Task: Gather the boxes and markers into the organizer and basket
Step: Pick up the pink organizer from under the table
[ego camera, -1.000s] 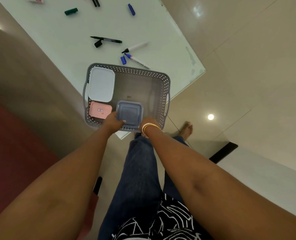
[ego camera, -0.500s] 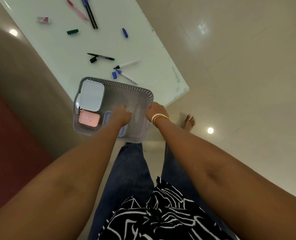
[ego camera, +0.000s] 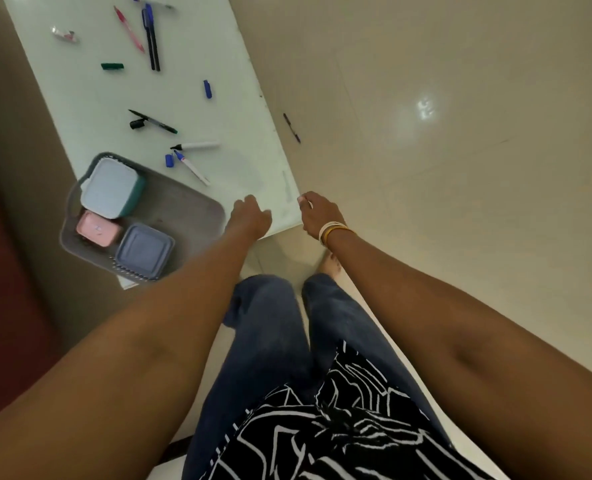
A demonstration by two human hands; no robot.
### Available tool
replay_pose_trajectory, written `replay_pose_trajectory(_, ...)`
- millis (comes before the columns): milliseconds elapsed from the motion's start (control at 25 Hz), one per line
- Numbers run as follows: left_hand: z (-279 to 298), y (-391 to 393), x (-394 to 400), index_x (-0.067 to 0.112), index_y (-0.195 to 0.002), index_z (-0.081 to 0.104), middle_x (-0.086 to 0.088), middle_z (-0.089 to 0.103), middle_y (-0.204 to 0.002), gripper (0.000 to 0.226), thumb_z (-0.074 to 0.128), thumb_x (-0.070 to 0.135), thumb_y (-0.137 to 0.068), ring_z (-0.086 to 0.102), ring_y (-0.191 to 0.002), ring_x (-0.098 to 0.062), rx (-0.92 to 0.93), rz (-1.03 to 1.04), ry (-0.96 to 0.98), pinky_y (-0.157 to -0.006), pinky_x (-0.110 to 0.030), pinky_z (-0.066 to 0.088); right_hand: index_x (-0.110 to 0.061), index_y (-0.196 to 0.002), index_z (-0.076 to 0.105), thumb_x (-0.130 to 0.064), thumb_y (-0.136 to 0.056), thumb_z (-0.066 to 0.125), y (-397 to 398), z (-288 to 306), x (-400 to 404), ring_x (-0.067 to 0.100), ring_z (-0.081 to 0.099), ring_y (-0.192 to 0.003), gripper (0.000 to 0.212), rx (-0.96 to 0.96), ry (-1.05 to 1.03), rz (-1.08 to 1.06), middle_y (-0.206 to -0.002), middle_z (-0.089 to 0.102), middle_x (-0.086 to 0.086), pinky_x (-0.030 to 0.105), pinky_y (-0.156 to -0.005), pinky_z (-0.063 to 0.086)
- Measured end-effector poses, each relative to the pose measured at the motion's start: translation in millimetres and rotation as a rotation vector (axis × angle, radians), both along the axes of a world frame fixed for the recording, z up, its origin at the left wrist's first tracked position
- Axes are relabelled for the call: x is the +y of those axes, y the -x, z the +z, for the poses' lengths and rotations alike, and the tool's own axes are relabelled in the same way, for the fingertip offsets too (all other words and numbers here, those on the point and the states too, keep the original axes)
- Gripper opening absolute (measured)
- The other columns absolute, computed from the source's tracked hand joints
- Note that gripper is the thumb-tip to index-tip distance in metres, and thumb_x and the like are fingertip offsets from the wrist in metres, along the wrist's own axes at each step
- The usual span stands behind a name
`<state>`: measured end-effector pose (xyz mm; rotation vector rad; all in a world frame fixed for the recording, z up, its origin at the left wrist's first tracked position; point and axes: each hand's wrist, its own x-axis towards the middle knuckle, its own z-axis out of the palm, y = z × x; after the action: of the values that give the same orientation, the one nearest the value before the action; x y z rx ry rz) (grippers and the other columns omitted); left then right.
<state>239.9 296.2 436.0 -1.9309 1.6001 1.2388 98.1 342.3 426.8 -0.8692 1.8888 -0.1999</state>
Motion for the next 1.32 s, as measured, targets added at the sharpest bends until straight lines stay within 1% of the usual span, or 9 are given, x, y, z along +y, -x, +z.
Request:
replay_pose_trajectory(120,6.3,50.8,-0.3,0.006,-0.144,0.031,-0.016,0.034,-0.148,0.054,0.044,0.031,-0.099,0.037,-0.136,-0.032,0.03,0.079,0.001,-0.108,-0.039,0.033,-0.016,-0.11,0.063,-0.042,-0.098,0.034,41.8,7.0,-7.0,0.036,0.065,-0.097,0.041,-0.023,-0.026,0.02,-0.107,0.068,0.017,0.047,-0.091,0.053)
replay_pose_trajectory(320,7.2,97.0,-29.8,0.005,-0.144,0.03,-0.017,0.034,-0.148,0.054,0.044,0.03,-0.099,0.038,-0.136,-0.032,0.015,0.115,-0.015,-0.107,-0.039,0.034,-0.013,-0.116,0.063,-0.046,-0.098,0.031,94.0,8.9,-39.3,0.036,0.064,-0.104,0.049,-0.06,-0.084,0.047,-0.112,0.068,0.02,0.047,-0.096,0.05)
replay_pose_trajectory(440,-2.6,114.5,-61.0,0.005,-0.144,0.03,-0.017,0.034,-0.148,0.054,0.043,0.031,-0.099,0.039,-0.135,-0.032,-0.013,0.156,-0.008,-0.104,-0.039,0.037,-0.02,-0.105,0.065,-0.056,-0.091,0.028,115.9,4.7,-81.3,0.037,0.065,-0.098,0.054,-0.058,-0.104,0.076,-0.101,0.07,0.015,0.053,-0.098,0.047)
replay_pose_trajectory(520,-7.8,127.8,-89.5,0.004,-0.144,0.03,-0.017,0.034,-0.147,0.054,0.043,0.03,-0.098,0.039,-0.134,-0.033,-0.019,0.193,-0.022,-0.103,-0.039,0.038,-0.019,-0.105,0.065,-0.055,-0.092,0.029,130.9,3.2,-119.6,0.036,0.065,-0.097,0.053,-0.056,-0.1,0.119,-0.102,0.07,0.015,0.051,-0.099,0.046)
replay_pose_trajectory(640,-14.9,146.7,-149.3,0.002,-0.143,0.03,-0.018,0.035,-0.147,0.055,0.044,0.03,-0.098,0.039,-0.134,-0.034,0.004,0.248,-0.013,-0.104,-0.04,0.037,-0.01,-0.113,0.064,-0.046,-0.098,0.035,152.6,-2.5,-184.2,0.036,0.065,-0.1,0.049,-0.07,-0.093,0.176,-0.11,0.069,0.019,0.045,-0.095,0.051)
replay_pose_trajectory(760,-12.3,161.0,-226.5,0.004,-0.146,0.028,-0.017,0.034,-0.149,0.057,0.044,0.031,-0.098,0.038,-0.136,-0.033,-0.007,0.339,0.006,-0.106,-0.041,0.037,-0.008,-0.111,0.064,-0.04,-0.099,0.037,170.9,-4.0,-258.7,0.034,0.067,-0.097,0.044,-0.072,-0.133,0.265,-0.107,0.069,0.018,0.042,-0.089,0.054)
replay_pose_trajectory(1000,1.7,186.8,-372.4,0.004,-0.145,0.03,-0.017,0.035,-0.148,0.056,0.043,0.032,-0.098,0.038,-0.136,-0.033,0.04,0.437,0.086,-0.107,-0.039,0.036,-0.008,-0.104,0.066,-0.037,-0.098,0.04,187.4,6.5,-403.3,0.035,0.067,-0.095,0.039,-0.055,-0.123,0.38,-0.103,0.07,0.018,0.042,-0.085,0.053)
replay_pose_trajectory(1160,-0.7,193.0,-441.4,0.004,-0.144,0.031,-0.018,0.035,-0.147,0.055,0.046,0.03,-0.098,0.039,-0.134,-0.034,-0.006,0.49,0.083,-0.106,-0.04,0.037,-0.007,-0.098,0.064,-0.032,-0.097,0.042,199.4,5.3,-496.0,0.033,0.068,-0.083,0.034,-0.051,-0.133,0.486,-0.097,0.07,0.018,0.037,-0.071,0.051)
replay_pose_trajectory(1320,-9.9,195.5,-510.8,0.004,-0.144,0.029,-0.018,0.034,-0.147,0.056,0.046,0.03,-0.097,0.039,-0.134,-0.035,-0.047,0.663,0.044,-0.106,-0.043,0.037,-0.005,-0.098,0.064,-0.027,-0.096,0.041,215.1,-5.1,-590.9,0.036,0.069,-0.089,0.032,-0.051,-0.193,0.64,-0.097,0.071,0.02,0.042,-0.08,0.054)
